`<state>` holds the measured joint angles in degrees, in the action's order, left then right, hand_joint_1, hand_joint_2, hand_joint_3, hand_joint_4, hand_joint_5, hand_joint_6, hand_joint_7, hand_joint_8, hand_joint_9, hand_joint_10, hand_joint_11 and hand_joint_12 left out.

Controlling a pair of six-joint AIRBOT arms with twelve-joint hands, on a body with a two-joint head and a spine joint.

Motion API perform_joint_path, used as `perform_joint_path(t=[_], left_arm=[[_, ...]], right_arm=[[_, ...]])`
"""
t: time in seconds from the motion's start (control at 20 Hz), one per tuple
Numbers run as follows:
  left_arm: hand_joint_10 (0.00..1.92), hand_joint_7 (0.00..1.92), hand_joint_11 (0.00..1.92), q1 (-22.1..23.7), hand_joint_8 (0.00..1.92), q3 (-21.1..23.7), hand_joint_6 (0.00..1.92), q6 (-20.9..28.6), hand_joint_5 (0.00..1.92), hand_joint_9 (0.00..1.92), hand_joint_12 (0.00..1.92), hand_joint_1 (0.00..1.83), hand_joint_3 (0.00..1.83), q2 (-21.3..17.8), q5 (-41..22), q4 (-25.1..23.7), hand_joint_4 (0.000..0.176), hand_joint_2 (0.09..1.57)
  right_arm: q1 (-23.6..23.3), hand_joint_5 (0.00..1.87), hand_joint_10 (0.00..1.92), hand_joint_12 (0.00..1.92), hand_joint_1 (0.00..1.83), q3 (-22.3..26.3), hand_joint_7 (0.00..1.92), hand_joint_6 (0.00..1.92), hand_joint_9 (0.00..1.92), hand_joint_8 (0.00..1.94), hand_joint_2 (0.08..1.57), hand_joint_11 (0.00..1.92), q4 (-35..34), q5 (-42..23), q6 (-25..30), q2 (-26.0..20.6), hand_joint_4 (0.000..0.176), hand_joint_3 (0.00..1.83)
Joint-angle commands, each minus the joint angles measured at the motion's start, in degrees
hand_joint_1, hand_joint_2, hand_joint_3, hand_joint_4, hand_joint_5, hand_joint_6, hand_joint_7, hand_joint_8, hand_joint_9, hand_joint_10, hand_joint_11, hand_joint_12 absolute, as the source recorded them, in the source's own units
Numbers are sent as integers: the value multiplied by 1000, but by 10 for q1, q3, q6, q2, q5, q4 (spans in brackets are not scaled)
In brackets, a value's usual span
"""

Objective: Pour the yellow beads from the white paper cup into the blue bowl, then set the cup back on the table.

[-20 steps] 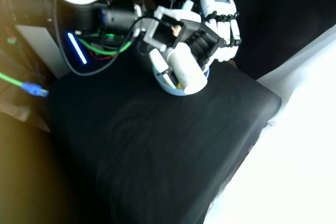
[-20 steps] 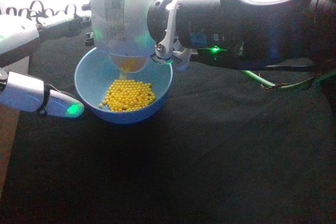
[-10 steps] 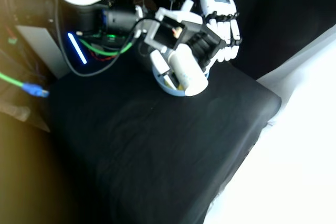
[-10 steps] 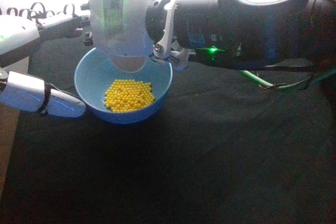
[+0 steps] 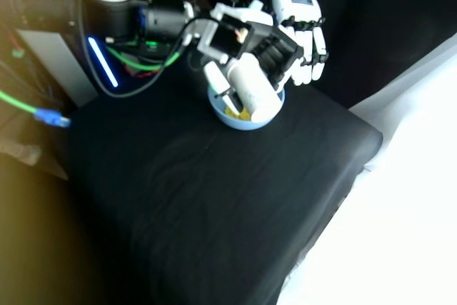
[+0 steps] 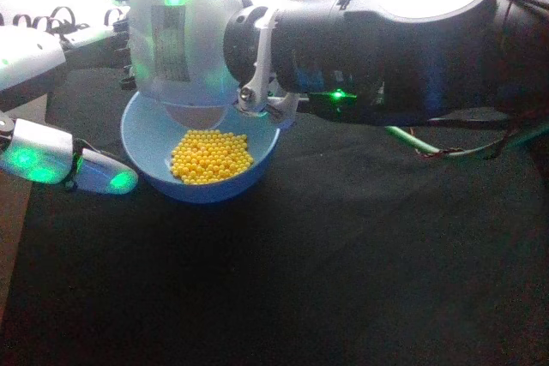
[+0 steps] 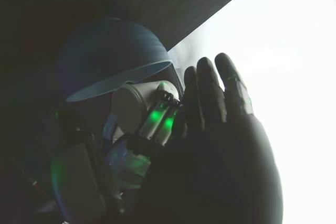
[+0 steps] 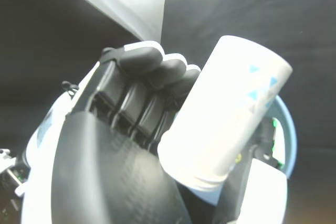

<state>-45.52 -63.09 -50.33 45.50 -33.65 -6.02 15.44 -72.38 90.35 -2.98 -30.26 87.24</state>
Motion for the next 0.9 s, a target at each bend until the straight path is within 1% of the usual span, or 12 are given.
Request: perform_joint_path(t=[0.0,0.05,0.1,0.15,0.2,0.25,0.3,0.4,0.6,0.75,0.8,0.85], left_arm=[[5,350,0,4,2,-3,4,2,50,385,847,580,6,1,-63,10,0,840],[5,348,0,4,1,-4,1,2,45,391,880,551,3,1,-63,10,0,838],[9,351,0,4,1,-4,2,2,52,407,909,563,1,1,-63,10,0,836],[3,341,46,4,0,-4,1,2,53,404,882,573,0,1,-63,10,0,833],[4,342,64,4,1,-4,0,2,49,410,876,559,2,1,-63,10,0,837],[0,345,12,4,1,-4,0,2,52,397,880,564,1,1,-63,10,0,840],[1,347,2,4,1,-4,1,2,57,399,915,574,0,1,-63,10,0,836],[8,370,0,4,5,-4,3,2,74,428,916,559,0,1,-64,11,0,831],[0,359,0,4,3,-4,2,2,72,381,827,554,1,2,-63,12,0,831],[0,358,0,4,1,-3,2,2,83,370,831,527,1,3,-63,12,0,839],[4,356,0,4,0,-3,2,2,86,353,759,539,1,3,-62,12,0,841],[3,355,0,4,0,-3,4,2,92,347,742,550,0,4,-62,12,0,838]], right_arm=[[-5,767,1585,1921,1216,2,876,1113,634,1402,1203,449,11,-3,-8,1,0,0],[-5,630,1854,1921,1168,4,698,1430,800,1544,1284,899,13,-3,-8,1,0,17],[-5,475,1776,1921,1205,5,559,764,430,1663,1353,538,13,-3,-8,1,0,6],[-5,535,1757,1921,1210,5,525,404,335,1695,1372,430,13,-3,-8,1,0,1],[-6,596,1752,1921,1210,5,517,220,316,1702,1376,405,13,-3,-8,1,0,0],[-6,635,1750,1921,1211,5,516,123,312,1702,1376,402,13,-3,-8,1,0,0],[-8,643,1750,1921,1211,4,516,102,311,1703,1377,401,13,-3,-8,-1,0,0],[-8,646,1750,1921,1211,5,516,94,311,1703,1377,400,13,-3,-8,-4,0,0],[-10,649,1750,1921,1211,0,515,87,311,1703,1377,400,13,-3,-8,-8,0,0],[-13,651,1750,1921,1211,-12,516,83,311,1703,1377,400,-22,-3,-8,-8,0,0],[-14,651,1750,1921,1211,-15,516,82,311,1703,1377,400,-33,-3,-8,-8,0,0],[-14,652,1750,1921,1211,-16,516,81,311,1703,1377,400,-37,-3,-8,-8,0,0]])
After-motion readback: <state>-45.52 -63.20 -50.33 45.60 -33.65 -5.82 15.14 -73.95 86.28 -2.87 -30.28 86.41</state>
